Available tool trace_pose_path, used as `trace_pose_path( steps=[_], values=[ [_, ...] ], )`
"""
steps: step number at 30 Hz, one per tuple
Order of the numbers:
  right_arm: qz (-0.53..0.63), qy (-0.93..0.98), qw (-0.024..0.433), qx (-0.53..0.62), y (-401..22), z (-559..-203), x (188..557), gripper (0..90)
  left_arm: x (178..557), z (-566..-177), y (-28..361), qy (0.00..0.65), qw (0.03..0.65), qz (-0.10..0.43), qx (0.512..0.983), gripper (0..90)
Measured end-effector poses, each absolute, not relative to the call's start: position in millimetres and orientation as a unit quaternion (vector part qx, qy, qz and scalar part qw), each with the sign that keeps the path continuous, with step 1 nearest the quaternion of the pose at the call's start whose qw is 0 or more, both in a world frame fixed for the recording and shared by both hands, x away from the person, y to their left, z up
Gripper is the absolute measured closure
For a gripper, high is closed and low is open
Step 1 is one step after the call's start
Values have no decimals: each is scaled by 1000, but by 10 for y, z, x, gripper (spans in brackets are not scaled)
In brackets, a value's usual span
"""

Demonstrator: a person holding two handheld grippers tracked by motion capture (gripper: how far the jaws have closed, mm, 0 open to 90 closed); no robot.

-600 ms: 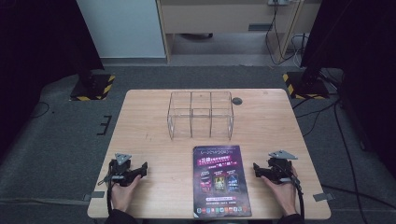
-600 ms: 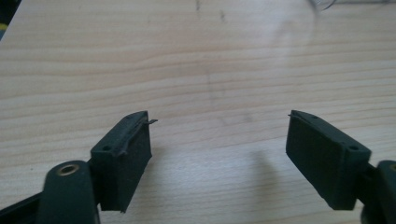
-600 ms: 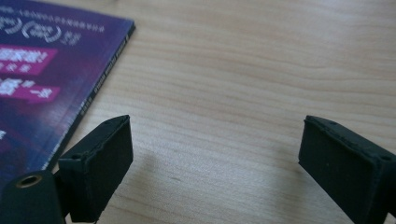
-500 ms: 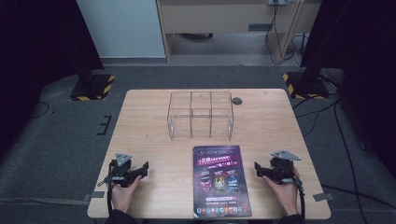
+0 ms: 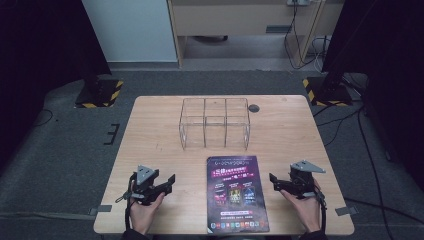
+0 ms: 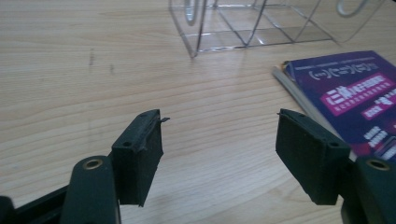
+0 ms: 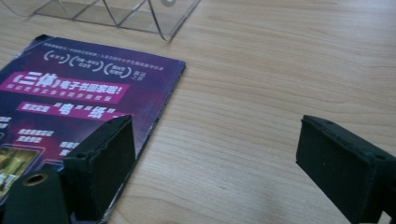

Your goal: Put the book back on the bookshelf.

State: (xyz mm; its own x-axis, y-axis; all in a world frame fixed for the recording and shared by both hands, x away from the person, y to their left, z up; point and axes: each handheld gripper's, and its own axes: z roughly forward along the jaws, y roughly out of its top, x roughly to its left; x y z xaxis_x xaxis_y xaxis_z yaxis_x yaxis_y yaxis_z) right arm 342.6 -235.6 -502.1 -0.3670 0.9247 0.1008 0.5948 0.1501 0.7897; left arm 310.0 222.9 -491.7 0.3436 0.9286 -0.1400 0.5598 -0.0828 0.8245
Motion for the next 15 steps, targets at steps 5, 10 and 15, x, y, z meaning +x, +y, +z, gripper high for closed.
trace_pose_path(
  steps=[5, 10, 15],
  values=[
    [397, 729, 212, 515, -2334, -4988, 3405, 148, 3103, -4871, 2049, 514, 427, 215, 712, 328],
    [399, 731, 208, 513, -2297, -4988, 3391, 164, 3120, -4846, 1897, 506, 430, 209, 717, 357],
    [398, 742, 199, 501, -2201, -5018, 3381, 166, 3184, -4934, 1626, 495, 418, 196, 736, 376]
  ],
)
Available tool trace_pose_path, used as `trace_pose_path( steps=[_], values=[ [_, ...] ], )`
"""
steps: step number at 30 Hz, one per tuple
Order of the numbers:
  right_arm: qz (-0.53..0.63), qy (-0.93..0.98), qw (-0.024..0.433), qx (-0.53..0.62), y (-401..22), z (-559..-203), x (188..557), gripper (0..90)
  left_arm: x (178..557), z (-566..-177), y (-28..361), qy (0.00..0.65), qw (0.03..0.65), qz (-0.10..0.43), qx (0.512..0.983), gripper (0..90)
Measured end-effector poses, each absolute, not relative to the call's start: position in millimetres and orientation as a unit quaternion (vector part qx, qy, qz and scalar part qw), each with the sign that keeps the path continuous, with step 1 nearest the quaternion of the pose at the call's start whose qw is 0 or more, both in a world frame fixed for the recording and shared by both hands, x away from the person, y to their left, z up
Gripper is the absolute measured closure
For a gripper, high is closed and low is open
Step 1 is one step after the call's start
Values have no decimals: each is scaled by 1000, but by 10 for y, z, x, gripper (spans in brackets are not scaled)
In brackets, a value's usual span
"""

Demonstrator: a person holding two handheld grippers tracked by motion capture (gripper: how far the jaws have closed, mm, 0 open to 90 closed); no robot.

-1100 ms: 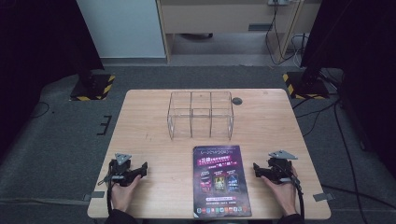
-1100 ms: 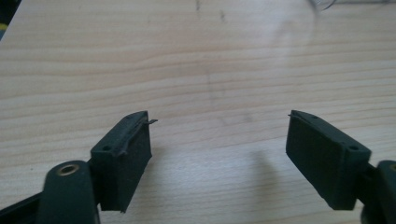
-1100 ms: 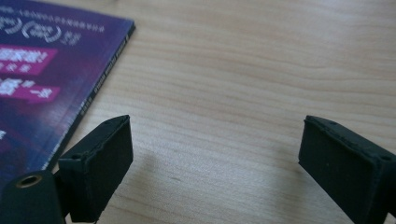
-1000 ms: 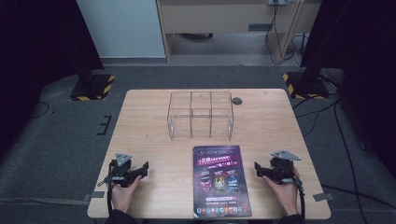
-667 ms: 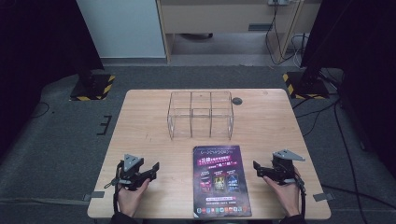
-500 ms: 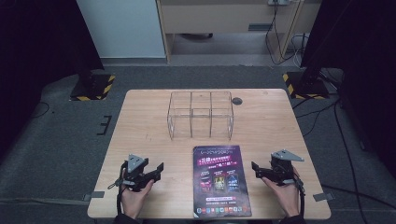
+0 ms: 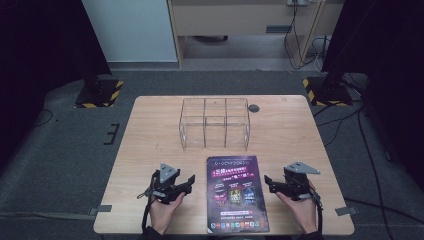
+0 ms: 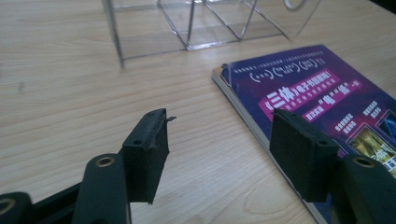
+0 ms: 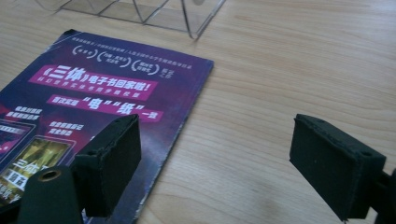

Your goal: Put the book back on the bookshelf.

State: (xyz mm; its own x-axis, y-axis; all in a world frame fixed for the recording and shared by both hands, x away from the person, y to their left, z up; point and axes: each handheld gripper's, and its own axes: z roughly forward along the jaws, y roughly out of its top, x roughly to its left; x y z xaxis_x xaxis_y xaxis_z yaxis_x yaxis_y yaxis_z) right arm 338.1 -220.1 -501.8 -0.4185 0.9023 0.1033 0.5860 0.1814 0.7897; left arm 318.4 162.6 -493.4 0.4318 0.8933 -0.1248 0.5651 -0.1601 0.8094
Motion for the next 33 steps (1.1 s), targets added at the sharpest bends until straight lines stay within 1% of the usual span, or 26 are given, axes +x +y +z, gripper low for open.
trace_pose_path(
  steps=[2, 4, 8, 11, 20, 22, 25, 27, 33],
  values=[
    [400, 742, 198, 500, -2178, -5024, 3378, 166, 3197, -4959, 1582, 495, 416, 194, 738, 383],
    [402, 745, 191, 497, -2136, -5045, 3376, 166, 3236, -5032, 1462, 496, 410, 176, 745, 400],
    [399, 751, 185, 494, -2094, -5084, 3378, 171, 3253, -5100, 1311, 493, 400, 162, 755, 425],
    [399, 754, 181, 489, -2052, -5109, 3375, 177, 3251, -5141, 1219, 495, 392, 159, 759, 457],
    [398, 766, 155, 480, -1917, -5225, 3396, 196, 3255, -5207, 1083, 502, 392, 148, 757, 509],
    [396, 769, 150, 479, -1885, -5249, 3399, 205, 3255, -5223, 1058, 504, 395, 143, 755, 532],
    [391, 776, 146, 473, -1833, -5287, 3412, 216, 3254, -5243, 1026, 505, 395, 139, 755, 532],
    [387, 779, 141, 472, -1801, -5303, 3414, 223, 3244, -5273, 986, 506, 390, 147, 755, 533],
    [388, 783, 138, 467, -1760, -5335, 3425, 239, 3250, -5310, 978, 520, 396, 147, 742, 528]
  ],
)
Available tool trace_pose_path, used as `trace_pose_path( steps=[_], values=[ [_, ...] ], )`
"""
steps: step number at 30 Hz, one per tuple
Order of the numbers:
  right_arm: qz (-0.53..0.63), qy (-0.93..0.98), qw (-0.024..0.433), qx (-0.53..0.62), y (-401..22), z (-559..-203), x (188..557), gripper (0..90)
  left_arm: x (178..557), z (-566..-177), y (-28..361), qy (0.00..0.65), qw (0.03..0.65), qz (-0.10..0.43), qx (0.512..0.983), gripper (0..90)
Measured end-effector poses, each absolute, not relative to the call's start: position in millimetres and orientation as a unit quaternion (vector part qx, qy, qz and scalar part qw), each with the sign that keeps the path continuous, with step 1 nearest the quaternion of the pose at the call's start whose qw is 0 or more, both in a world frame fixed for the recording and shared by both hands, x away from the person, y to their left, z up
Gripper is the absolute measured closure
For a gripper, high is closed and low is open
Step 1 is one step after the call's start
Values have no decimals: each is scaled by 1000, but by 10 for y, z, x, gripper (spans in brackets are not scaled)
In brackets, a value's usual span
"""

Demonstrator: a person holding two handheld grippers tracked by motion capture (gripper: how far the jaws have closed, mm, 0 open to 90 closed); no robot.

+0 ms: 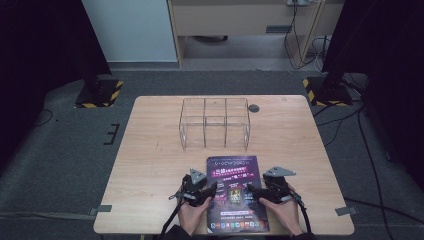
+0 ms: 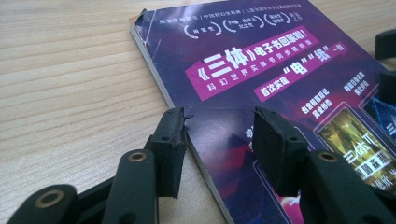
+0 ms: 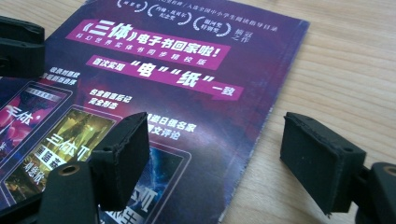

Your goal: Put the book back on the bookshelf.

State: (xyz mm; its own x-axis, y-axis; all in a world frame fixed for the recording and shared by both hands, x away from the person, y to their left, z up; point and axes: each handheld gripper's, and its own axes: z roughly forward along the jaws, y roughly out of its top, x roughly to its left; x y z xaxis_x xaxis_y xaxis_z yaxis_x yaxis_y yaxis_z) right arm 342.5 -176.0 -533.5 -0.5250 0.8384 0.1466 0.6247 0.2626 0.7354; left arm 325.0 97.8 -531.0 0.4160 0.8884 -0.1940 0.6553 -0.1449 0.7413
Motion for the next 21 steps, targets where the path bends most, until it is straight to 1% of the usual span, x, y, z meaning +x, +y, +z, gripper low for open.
trace_pose_path(
  steps=[4, 7, 14, 19, 21],
  values=[
    [388, 784, 144, 462, -1716, -5345, 3421, 243, 3274, -5330, 965, 528, 403, 149, 732, 504],
    [396, 782, 137, 462, -1698, -5349, 3414, 252, 3281, -5335, 966, 539, 411, 142, 721, 488],
    [401, 774, 147, 468, -1683, -5364, 3396, 252, 3287, -5366, 1024, 554, 437, 119, 699, 499],
    [405, 771, 145, 470, -1692, -5368, 3397, 251, 3298, -5369, 1000, 562, 440, 121, 689, 478],
    [405, 771, 144, 470, -1692, -5367, 3396, 248, 3294, -5369, 990, 564, 440, 123, 688, 488]
  ],
)
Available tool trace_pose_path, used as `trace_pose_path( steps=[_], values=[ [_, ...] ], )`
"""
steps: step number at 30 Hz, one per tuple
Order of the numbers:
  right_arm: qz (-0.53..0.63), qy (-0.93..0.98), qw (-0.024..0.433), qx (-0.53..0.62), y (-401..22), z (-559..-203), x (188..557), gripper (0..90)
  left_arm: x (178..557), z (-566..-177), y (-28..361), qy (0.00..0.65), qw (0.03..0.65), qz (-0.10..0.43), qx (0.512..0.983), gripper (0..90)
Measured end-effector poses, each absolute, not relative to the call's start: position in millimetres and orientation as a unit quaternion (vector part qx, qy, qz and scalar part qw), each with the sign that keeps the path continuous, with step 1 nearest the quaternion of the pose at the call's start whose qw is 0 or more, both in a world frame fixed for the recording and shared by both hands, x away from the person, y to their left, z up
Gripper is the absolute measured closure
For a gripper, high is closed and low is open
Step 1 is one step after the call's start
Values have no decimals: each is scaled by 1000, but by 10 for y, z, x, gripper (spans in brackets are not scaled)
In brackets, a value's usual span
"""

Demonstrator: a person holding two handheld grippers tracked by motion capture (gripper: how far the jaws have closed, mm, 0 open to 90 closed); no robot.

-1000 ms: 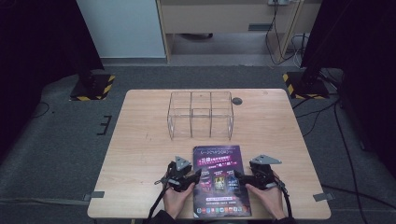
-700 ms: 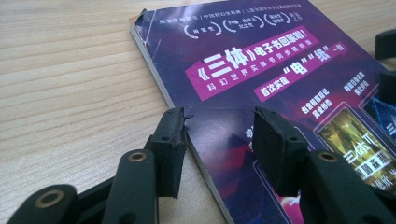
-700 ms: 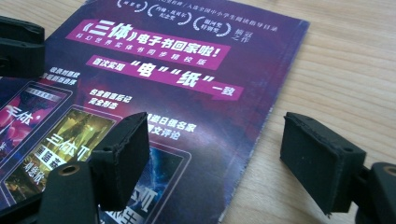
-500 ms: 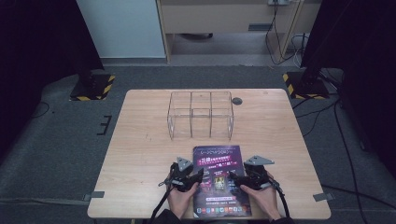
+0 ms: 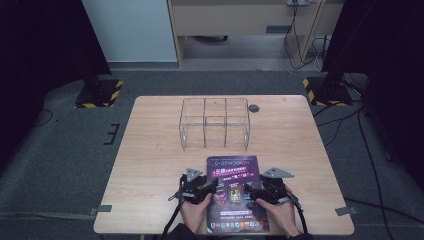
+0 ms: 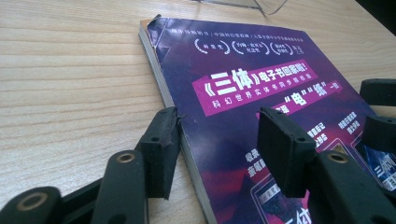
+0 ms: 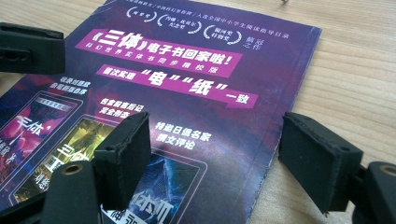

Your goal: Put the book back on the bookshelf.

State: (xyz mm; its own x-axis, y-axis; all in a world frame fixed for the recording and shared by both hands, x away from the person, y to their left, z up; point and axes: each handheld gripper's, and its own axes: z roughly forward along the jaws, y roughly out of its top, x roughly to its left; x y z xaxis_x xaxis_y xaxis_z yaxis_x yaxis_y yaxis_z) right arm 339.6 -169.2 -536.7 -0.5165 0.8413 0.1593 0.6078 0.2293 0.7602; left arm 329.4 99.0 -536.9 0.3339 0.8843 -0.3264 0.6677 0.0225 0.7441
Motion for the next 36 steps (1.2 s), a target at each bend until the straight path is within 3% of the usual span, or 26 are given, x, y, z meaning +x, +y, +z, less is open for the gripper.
trace_pose_path(
  steps=[9, 16, 22, 24, 28, 33, 36],
  values=[
    [411, 765, 136, 477, -1703, -5367, 3398, 245, 3238, -5352, 1068, 568, 487, 105, 655, 522],
    [416, 761, 131, 480, -1714, -5370, 3401, 246, 3136, -5281, 1041, 536, 516, 104, 660, 533],
    [418, 761, 128, 480, -1713, -5370, 3399, 246, 3083, -5266, 918, 506, 496, 118, 696, 516],
    [418, 761, 129, 479, -1716, -5370, 3401, 246, 3107, -5262, 940, 507, 501, 106, 694, 525],
    [421, 757, 127, 483, -1722, -5371, 3404, 240, 3256, -5297, 978, 503, 497, 64, 704, 455],
    [422, 755, 127, 485, -1746, -5372, 3408, 241, 3353, -5319, 1021, 509, 514, 37, 689, 463],
    [421, 756, 128, 485, -1744, -5372, 3407, 241, 3280, -5258, 1011, 484, 557, 36, 674, 497]
  ],
)
